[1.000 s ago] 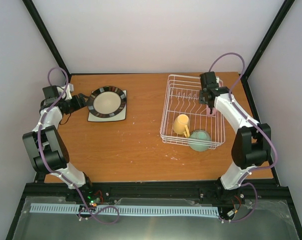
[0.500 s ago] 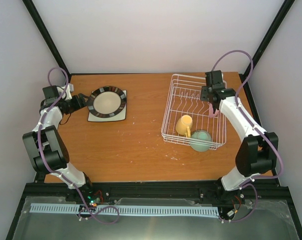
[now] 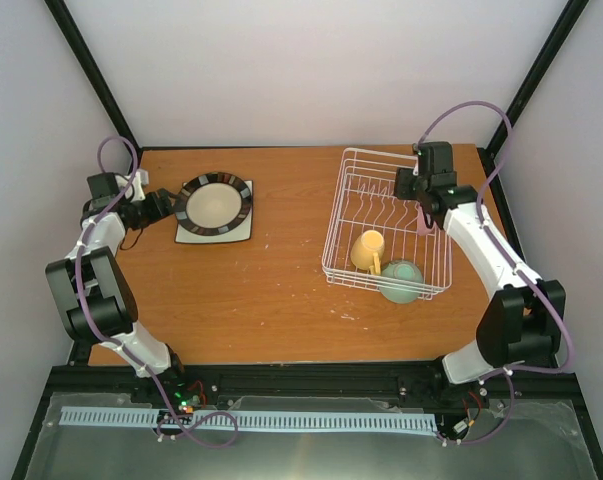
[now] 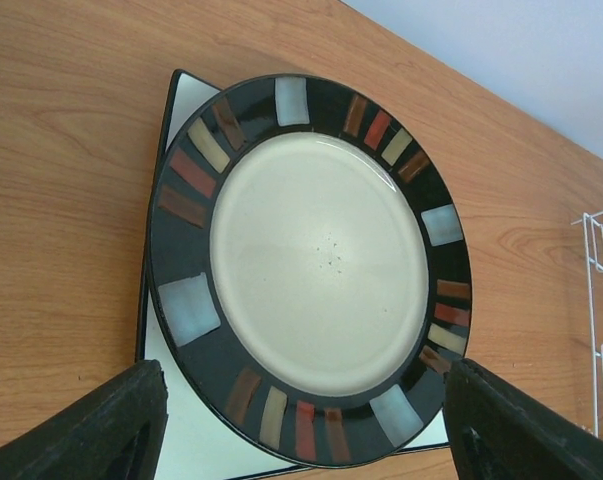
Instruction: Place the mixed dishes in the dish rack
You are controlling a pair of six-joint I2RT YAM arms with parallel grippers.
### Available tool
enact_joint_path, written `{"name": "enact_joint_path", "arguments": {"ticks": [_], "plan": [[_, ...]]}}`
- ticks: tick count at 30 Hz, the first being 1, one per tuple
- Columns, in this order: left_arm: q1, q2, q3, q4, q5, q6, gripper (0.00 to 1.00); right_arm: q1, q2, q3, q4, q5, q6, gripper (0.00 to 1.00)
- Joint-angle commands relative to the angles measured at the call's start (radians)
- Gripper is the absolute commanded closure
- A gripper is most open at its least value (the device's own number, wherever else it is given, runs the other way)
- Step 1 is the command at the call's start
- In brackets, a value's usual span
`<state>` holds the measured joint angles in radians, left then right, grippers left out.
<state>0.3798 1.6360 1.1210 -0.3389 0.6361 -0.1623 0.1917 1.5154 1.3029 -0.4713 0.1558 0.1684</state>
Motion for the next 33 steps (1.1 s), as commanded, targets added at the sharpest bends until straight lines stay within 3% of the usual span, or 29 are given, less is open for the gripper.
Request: {"name": "enact_joint_path", "arguments": {"ticks": [1,7,25,33], "plan": [[0.004,0.032,0.017,-0.022,0.026,0.032,0.25,-0.006,-0.085,-0.038,0.095,-0.087,-0.017,0.36],[0.004,0.111,0.042,-0.052,0.045,0.045,0.36,-0.006,-0.140,-0.025,0.109,-0.132,-0.023,0.36],[0.004,0.267,0.138,-0.017,0.013,0.022,0.37,-0.005,-0.179,-0.016,0.108,-0.176,-0.035,0.36],[0.004,0.353,0.223,-0.012,0.035,0.007,0.45,-0.005,-0.176,-0.015,0.118,-0.191,-0.029,0.36]]}}
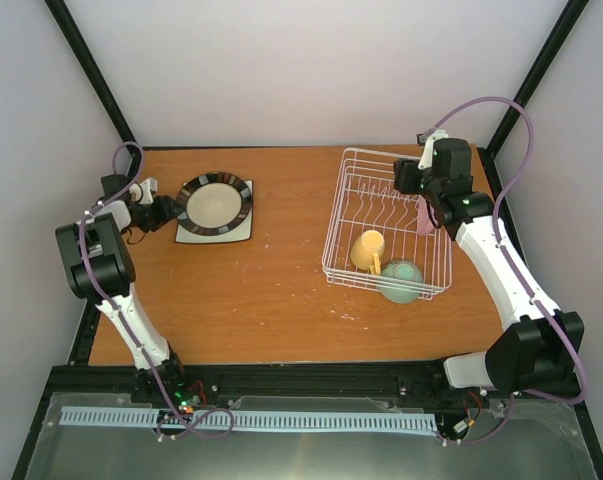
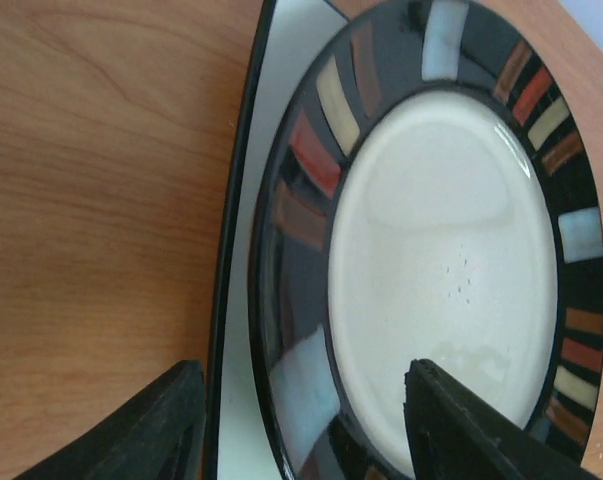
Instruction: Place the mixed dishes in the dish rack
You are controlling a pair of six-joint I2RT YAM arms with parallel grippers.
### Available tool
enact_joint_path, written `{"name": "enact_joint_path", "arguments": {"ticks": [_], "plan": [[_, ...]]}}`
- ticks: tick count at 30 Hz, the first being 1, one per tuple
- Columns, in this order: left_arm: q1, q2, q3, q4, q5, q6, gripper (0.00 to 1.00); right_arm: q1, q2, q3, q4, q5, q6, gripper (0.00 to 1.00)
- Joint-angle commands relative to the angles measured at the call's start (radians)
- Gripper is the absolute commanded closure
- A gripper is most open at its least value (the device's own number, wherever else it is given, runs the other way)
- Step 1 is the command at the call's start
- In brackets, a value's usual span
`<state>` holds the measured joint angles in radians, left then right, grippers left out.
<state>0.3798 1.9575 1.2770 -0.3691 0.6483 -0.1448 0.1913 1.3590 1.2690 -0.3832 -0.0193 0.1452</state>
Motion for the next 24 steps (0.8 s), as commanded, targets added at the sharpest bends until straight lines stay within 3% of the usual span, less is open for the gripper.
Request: {"name": "enact_joint_path", "arguments": {"ticks": [1,7,15,24], "plan": [[0.005,0.043,0.078,0.018,0.025,-0.011,0.47,-0.004,-0.019,0.019,0.030,-0.016,-0.006,0.36],[0.004,0.097,0.133,0.006,0.054,-0.013,0.59,-0.004,-0.007,0.022,0.024,-0.019,-0.007,0.36],[0.003,0.148,0.154,0.003,0.072,-0.007,0.68,-0.003,0.003,0.030,0.018,-0.023,-0.010,0.36],[0.003,0.144,0.162,-0.004,0.066,0.003,0.94,0.000,0.010,0.029,0.020,-0.034,-0.007,0.36]]}}
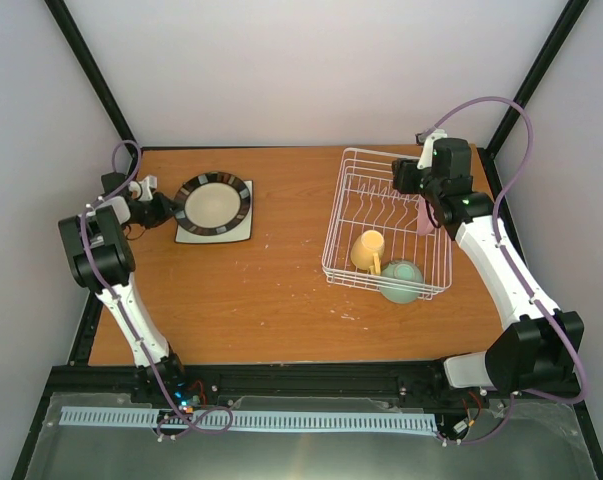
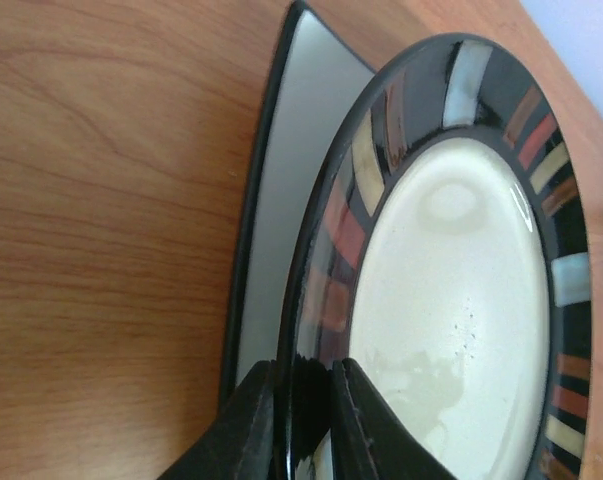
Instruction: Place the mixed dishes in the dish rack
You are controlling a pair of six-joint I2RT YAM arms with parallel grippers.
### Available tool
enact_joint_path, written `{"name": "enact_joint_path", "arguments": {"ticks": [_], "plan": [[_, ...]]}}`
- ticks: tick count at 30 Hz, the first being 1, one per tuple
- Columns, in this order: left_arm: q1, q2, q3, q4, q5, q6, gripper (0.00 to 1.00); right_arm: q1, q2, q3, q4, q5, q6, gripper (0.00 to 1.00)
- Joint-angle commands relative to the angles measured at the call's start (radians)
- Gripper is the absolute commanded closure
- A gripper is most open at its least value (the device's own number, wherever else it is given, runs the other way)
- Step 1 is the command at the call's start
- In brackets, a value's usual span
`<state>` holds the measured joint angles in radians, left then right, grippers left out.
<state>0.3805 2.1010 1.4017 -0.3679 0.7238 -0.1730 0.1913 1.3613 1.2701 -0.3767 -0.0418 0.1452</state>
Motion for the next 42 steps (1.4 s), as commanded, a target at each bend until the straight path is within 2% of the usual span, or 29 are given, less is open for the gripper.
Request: {"name": "enact_joint_path", "arguments": {"ticks": [1,4,26,29,35,42], "plan": [[0.003,-0.001,0.037,-0.007,-0.009,0.033,0.96,0.002,0.009,0.029,0.012,-0.011,-0.008,0.36],[0.002,-0.011,0.037,-0.012,-0.010,0.038,0.99,0.006,0.011,0.029,0.012,-0.014,-0.007,0.36],[0.002,-0.117,0.030,-0.052,-0.019,0.055,0.99,0.044,0.051,0.038,0.014,-0.053,0.007,0.36],[0.002,-0.124,0.003,-0.038,-0.014,0.052,0.99,0.111,0.085,0.036,0.025,-0.101,0.025,0.36],[0.002,-0.136,-0.042,-0.021,-0.016,0.052,0.97,0.277,0.208,0.091,0.042,-0.098,0.030,0.36],[0.001,-0.118,-0.074,0.001,-0.009,0.049,0.97,0.429,0.405,0.253,0.015,-0.153,0.028,0.36]]}}
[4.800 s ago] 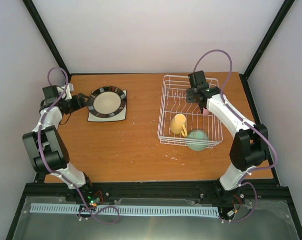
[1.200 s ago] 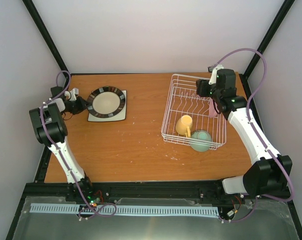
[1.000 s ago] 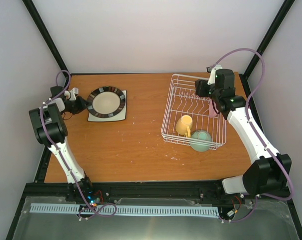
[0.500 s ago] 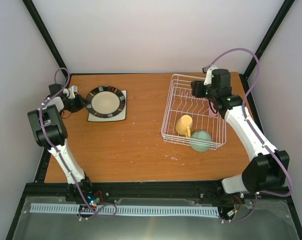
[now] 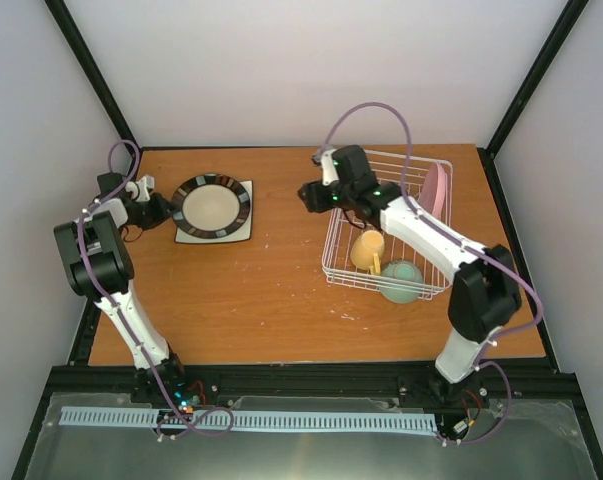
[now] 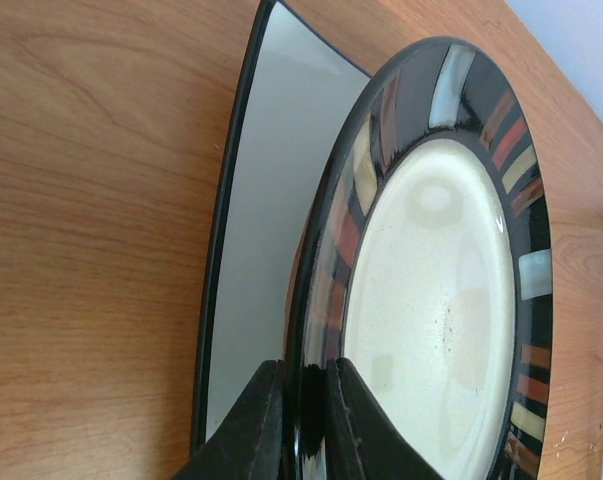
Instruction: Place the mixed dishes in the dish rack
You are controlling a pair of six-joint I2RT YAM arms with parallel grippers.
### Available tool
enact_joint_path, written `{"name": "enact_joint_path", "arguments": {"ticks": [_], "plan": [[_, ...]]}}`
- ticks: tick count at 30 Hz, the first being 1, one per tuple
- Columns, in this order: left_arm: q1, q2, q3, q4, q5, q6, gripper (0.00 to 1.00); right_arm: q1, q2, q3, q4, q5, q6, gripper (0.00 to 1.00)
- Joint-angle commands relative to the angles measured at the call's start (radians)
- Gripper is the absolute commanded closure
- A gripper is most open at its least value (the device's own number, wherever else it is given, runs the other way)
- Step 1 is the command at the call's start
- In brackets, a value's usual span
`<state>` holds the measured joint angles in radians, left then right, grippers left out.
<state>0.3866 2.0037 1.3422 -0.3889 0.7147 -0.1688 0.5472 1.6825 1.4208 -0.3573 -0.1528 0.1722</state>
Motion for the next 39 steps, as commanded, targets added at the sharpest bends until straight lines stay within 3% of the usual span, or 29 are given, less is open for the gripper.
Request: {"name": "enact_joint_path", "arguments": {"ticks": [1,10,21,33,39], "plan": [[-0.005,-0.019,-0.016,0.022,-0.001,0.045,0.97,0.091,0.116,0.128,-0.013,-0.056,0.001,0.36],[-0.007,-0.020,-0.015,0.020,0.006,0.042,0.96,0.193,0.377,0.365,-0.115,-0.079,0.016,0.36],[-0.007,-0.035,-0.057,0.035,0.043,0.052,0.99,0.206,0.669,0.697,-0.309,-0.067,0.140,0.37],[-0.007,-0.059,-0.080,0.045,0.052,0.046,0.99,0.206,0.839,0.913,-0.332,-0.138,0.250,0.40],[-0.007,-0.070,-0.092,0.046,0.050,0.051,0.99,0.206,0.879,0.974,-0.382,-0.055,0.261,0.41]]}}
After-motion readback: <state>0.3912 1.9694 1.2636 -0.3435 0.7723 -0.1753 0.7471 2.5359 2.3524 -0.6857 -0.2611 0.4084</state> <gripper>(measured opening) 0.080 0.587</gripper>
